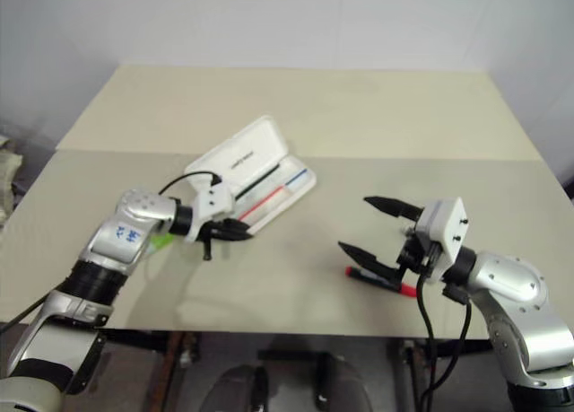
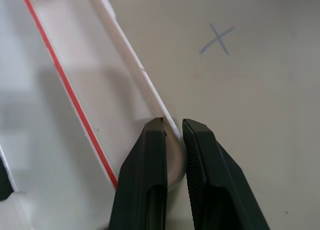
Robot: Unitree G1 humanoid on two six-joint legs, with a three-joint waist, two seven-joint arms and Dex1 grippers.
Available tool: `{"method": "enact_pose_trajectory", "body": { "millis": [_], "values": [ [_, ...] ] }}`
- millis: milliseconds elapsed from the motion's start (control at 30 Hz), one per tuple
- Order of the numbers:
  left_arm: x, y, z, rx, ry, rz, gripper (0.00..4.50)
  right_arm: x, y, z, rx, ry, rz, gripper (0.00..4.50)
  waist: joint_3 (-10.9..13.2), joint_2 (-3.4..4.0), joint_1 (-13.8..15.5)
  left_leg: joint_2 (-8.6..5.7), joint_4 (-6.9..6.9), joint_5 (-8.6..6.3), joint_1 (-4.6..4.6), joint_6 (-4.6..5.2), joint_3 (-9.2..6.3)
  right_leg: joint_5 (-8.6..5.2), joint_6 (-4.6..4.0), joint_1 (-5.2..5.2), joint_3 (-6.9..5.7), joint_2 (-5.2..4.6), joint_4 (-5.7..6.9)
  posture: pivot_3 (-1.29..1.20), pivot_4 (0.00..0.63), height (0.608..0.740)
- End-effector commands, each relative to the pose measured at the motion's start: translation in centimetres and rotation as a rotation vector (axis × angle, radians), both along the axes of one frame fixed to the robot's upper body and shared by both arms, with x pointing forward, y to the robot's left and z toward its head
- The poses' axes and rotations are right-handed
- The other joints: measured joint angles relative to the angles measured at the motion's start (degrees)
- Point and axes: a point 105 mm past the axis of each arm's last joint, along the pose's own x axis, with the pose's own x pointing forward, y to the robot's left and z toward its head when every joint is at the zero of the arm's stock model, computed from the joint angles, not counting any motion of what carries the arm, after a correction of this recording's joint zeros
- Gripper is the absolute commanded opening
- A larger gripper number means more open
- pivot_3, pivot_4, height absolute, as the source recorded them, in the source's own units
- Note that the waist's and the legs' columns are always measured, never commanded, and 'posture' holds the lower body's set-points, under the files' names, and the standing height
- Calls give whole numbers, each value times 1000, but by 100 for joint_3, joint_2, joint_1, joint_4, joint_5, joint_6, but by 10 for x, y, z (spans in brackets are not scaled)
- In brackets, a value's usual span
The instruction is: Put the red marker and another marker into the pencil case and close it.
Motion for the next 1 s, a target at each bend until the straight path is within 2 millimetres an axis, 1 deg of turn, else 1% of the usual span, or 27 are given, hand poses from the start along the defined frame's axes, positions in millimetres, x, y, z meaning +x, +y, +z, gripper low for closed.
{"method": "enact_pose_trajectory", "body": {
  "millis": [33,133,233,300,400,500,633,733,833,1000],
  "values": [
    [-8,-8,-8,31,27,-77,29,-5,1,18,-2,-82,11,4500,0,0,17,1,6,0,0,0,-2,0,0,2,-1,-1,0,0,150,740],
    [-10,-10,-11,38,18,-93,6,-5,1,18,-4,-80,13,4500,0,0,47,0,13,2,-2,9,-3,2,5,5,0,-9,-1,0,150,740],
    [-10,-16,-10,-4,-23,-94,6,-5,1,18,-6,-78,15,4500,0,1,61,-2,16,1,-4,17,1,5,10,6,3,-16,-3,0,150,740],
    [-13,-26,0,-82,-71,-146,6,-5,1,17,-7,-75,16,4500,0,0,93,-3,16,0,-5,19,0,5,11,6,9,-17,-3,0,150,740],
    [-17,-30,7,-107,-69,-179,6,-5,2,17,-7,-69,21,4500,0,0,159,-4,20,-1,-13,21,-5,5,10,4,7,-17,-4,0,150,740],
    [-27,-34,13,-116,-43,-244,6,-4,2,16,-6,-65,24,4500,0,0,140,-3,23,-5,-19,25,-5,6,11,3,3,-14,-7,0,150,740],
    [-43,-35,12,-63,1,-341,6,-3,2,16,-7,-63,32,4500,0,0,113,-3,22,-10,-18,23,-1,6,12,2,-2,-7,-6,0,150,740],
    [-48,-31,9,-6,29,-379,6,-2,3,17,-6,-63,35,4500,0,0,72,-4,22,-12,-14,19,2,5,10,1,-2,1,-4,0,150,740],
    [-51,-27,7,35,52,-396,6,-2,3,17,-5,-64,37,4500,0,0,5,-3,22,-13,-13,16,1,1,3,1,-1,4,-3,0,150,740],
    [-47,-23,8,70,73,-366,6,-3,4,18,0,-71,34,4500,0,0,-21,-1,22,-13,-13,16,1,0,4,1,5,3,-4,0,150,740]
  ]
}}
